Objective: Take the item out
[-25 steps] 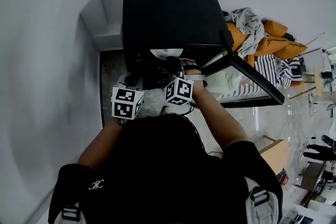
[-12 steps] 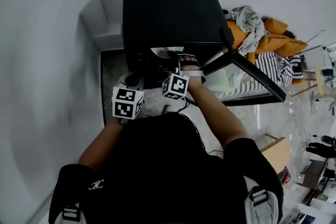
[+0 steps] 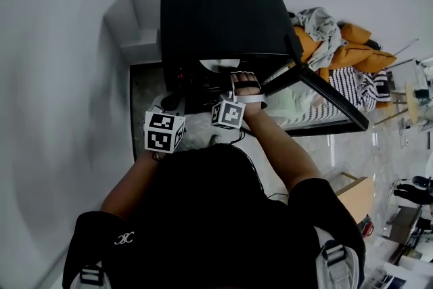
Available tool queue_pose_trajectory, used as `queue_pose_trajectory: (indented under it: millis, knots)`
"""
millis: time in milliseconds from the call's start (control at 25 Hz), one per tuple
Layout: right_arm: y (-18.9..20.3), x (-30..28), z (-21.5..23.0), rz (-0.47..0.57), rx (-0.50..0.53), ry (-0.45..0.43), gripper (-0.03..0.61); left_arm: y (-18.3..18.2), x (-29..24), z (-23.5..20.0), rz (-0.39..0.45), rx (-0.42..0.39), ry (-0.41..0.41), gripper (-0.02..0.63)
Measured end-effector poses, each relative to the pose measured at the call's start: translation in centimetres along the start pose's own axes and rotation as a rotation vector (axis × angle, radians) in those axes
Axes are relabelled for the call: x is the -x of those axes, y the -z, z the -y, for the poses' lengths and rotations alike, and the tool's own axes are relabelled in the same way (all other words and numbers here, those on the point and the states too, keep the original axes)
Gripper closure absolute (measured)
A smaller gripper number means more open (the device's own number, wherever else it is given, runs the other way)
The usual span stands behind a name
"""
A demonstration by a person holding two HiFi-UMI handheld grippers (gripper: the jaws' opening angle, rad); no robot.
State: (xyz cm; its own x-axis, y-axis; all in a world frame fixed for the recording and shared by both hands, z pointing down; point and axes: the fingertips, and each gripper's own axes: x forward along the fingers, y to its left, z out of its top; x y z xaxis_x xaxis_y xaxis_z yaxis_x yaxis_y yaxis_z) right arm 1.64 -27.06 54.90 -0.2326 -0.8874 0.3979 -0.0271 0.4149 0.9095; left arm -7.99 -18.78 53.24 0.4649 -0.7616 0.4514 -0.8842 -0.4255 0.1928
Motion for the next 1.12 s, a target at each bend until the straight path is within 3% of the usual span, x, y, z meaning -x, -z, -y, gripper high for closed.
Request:
queue_pose_trajectory:
  millis: [1120]
  knots:
    - [-1.3,6.5,0.3,0.022,0.073,0.043,0.560,0.5,-1.3,0.7,-0.030,-0.018,0.101,0.606]
